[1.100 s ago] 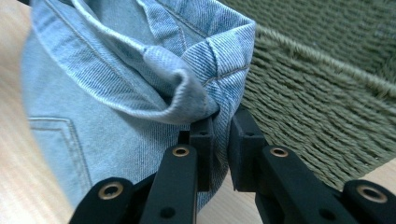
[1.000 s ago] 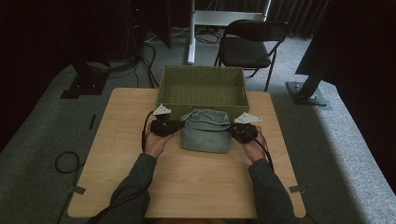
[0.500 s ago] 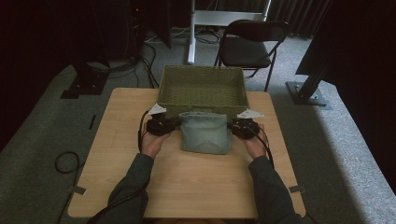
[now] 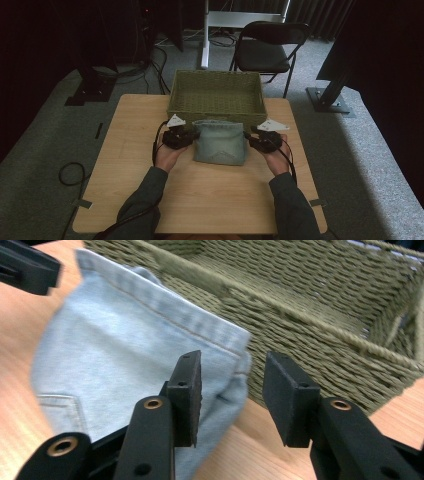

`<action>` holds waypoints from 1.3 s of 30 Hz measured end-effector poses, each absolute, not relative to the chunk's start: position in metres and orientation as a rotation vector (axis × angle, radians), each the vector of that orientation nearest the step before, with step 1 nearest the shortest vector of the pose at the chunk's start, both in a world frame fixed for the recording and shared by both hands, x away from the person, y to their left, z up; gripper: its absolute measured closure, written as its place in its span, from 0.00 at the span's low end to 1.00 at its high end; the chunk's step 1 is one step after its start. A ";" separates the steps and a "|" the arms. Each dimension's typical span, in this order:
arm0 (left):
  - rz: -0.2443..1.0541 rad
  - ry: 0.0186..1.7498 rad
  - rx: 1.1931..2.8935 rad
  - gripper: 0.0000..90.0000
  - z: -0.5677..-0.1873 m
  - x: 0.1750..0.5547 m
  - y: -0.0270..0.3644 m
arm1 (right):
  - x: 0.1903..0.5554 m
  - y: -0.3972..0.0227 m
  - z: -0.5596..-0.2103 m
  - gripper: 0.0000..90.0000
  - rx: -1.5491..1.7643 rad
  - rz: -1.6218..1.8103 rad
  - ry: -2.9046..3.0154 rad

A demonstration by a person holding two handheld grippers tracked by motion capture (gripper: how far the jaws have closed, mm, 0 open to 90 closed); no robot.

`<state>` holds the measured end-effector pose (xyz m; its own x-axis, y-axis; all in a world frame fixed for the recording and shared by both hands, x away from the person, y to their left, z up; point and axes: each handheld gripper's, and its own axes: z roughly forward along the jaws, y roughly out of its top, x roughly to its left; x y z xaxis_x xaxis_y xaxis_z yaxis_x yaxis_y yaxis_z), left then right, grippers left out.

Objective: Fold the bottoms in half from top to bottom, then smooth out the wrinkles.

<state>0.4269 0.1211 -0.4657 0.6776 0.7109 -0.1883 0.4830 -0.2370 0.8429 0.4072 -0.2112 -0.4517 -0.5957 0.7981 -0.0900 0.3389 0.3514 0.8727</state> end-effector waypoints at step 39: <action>0.427 0.803 2.030 0.74 -0.467 0.435 0.079 | 0.420 -0.158 -0.467 0.60 0.879 1.091 2.249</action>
